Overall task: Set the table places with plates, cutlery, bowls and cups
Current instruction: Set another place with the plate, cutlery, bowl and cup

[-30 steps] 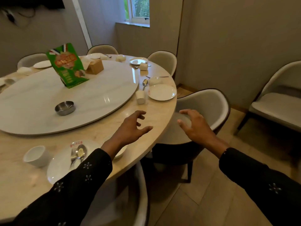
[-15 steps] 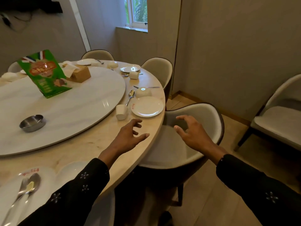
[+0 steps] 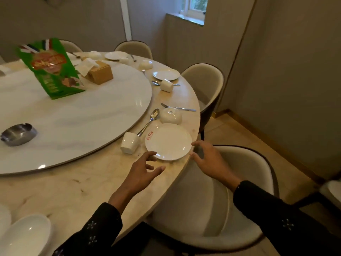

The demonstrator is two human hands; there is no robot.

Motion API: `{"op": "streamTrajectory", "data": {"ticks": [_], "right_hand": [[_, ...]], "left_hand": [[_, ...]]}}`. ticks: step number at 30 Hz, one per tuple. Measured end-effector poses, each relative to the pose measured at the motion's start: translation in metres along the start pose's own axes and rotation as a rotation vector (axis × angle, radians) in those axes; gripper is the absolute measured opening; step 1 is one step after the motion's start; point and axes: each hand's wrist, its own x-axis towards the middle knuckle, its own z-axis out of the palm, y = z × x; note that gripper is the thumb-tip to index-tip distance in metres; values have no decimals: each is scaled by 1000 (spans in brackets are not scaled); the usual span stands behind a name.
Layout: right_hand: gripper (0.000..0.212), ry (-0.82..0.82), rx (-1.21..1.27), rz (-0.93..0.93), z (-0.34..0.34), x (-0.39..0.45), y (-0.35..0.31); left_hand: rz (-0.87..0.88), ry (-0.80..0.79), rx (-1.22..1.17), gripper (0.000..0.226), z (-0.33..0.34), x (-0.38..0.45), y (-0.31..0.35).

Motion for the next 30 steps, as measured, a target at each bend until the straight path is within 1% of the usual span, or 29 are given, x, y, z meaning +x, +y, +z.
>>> {"op": "streamTrajectory", "data": {"ticks": [8,12,15,21,25,28,30], "right_hand": [[39,-278,-20,-192,30,92,29],[37,-428,5,-303,29,135,48],[38,-506,-7,-388,25,162,61],[36,-620,-4,-467,21,199,69],[39,-698,-40,-525,29,206,71],[42,-722,-124,-597,33,207,72],[44,-717,-192,-640,33,207,74]], "left_hand": [[-212,241,-34,63,34,31,1],[-318,408,-49,60,55,52,15],[-394,496,-31,59,73,62,25],[-471,611,-19,55,97,71,34],[-509,688,11,50,105,76,33],[-539,688,75,46,114,78,24],[-493,647,115,43,124,78,17]]}}
